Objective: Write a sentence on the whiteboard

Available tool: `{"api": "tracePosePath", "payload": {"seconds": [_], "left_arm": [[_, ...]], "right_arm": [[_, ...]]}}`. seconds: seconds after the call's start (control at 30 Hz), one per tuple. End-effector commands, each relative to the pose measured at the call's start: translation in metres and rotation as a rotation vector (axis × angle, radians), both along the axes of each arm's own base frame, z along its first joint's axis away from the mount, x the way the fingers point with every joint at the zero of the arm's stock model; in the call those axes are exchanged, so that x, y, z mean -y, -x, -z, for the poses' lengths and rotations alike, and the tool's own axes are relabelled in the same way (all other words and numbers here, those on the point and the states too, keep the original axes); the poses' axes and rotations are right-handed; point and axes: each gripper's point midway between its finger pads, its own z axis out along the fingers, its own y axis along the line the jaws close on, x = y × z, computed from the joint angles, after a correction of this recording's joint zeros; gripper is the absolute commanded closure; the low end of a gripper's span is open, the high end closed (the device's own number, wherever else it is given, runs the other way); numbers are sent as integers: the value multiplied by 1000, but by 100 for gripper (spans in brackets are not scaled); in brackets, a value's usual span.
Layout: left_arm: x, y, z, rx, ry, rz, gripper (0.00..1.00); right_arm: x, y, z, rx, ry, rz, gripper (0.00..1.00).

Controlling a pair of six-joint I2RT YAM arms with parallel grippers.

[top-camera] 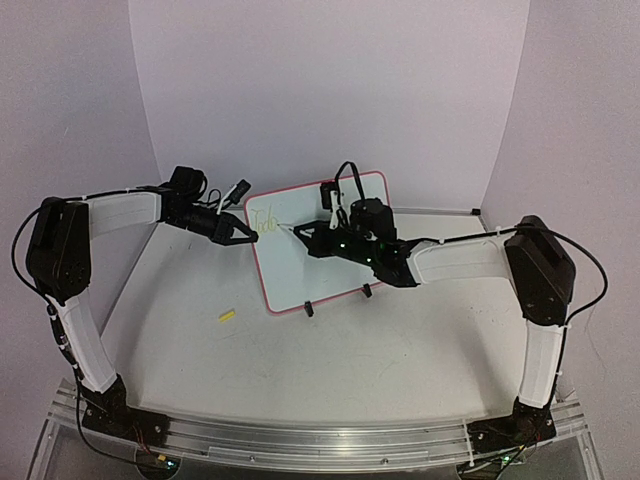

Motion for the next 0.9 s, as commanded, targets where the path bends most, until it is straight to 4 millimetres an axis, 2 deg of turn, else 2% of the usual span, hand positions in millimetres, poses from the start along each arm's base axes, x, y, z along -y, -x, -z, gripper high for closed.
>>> {"api": "tracePosePath", "payload": {"seconds": [0.0,0.53,0.87], "left_arm": [[3,1,-2,27,-41,8,100],[3,1,-2,26,-42,6,100],[3,2,-1,25,-44,7,100]], "right_arm": [[14,-4,0,-12,14,50,100],[20,-5,-14,20,14,74,100],[20,-3,-43,65,-21,67,100]]}}
